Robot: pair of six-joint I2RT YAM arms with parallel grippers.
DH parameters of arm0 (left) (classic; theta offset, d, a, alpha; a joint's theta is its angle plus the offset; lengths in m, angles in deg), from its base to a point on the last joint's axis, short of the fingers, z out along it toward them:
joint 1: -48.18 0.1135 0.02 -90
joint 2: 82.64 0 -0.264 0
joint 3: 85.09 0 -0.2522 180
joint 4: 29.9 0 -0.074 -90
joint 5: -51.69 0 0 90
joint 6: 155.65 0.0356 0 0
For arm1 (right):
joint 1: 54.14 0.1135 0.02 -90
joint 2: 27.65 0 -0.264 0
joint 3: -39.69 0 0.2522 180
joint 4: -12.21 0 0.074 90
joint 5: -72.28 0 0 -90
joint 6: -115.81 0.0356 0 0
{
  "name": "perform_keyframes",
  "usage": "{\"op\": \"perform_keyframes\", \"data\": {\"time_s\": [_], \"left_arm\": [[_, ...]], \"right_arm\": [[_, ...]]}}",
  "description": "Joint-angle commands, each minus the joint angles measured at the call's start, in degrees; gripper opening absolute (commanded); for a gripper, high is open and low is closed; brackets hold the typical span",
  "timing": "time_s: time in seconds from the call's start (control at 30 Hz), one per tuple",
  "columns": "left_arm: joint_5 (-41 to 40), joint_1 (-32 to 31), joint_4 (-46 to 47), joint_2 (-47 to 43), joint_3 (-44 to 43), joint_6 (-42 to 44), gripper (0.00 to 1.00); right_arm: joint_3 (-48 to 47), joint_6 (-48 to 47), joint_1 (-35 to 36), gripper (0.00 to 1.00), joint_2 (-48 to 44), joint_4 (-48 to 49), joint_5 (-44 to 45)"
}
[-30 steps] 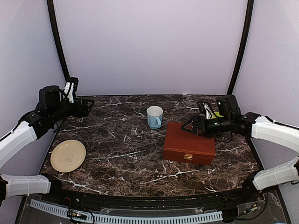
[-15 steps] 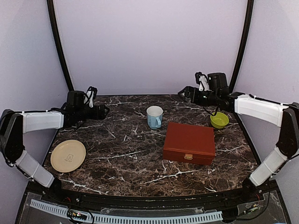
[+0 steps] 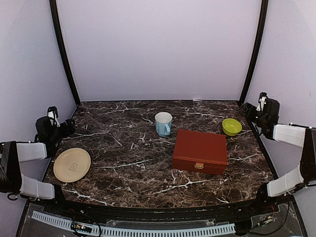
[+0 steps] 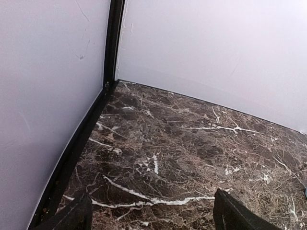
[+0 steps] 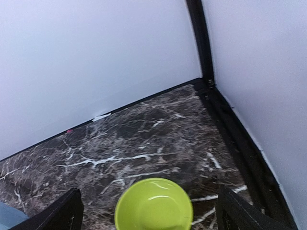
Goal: Organize the mixed jewelry
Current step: Reset both arms
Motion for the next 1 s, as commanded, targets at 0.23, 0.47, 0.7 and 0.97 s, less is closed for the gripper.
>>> {"op": "perform_keyframes", "data": {"time_s": [0.23, 0.47, 0.7, 0.97], "left_arm": [[-1.66, 0.01, 22.93, -8.98, 19.34, 4.47, 0.93], [0.62, 0.01, 25.31, -3.35, 17.66, 4.9, 0.93], [1.17, 0.01, 26.02, -3.48, 18.07, 5.14, 0.93], [0.3, 0.01, 26.2, -3.59, 18.27, 4.4, 0.94]], "right_arm": [[31.43, -6.53, -1.53, 0.96, -7.91, 48.26, 10.38], [33.68, -9.37, -1.53, 0.95, -7.72, 45.15, 11.38], [35.7, -9.58, -1.53, 0.95, -6.67, 50.04, 13.01], [35.98, -9.43, -1.53, 0.95, -7.06, 49.88, 13.33]]}}
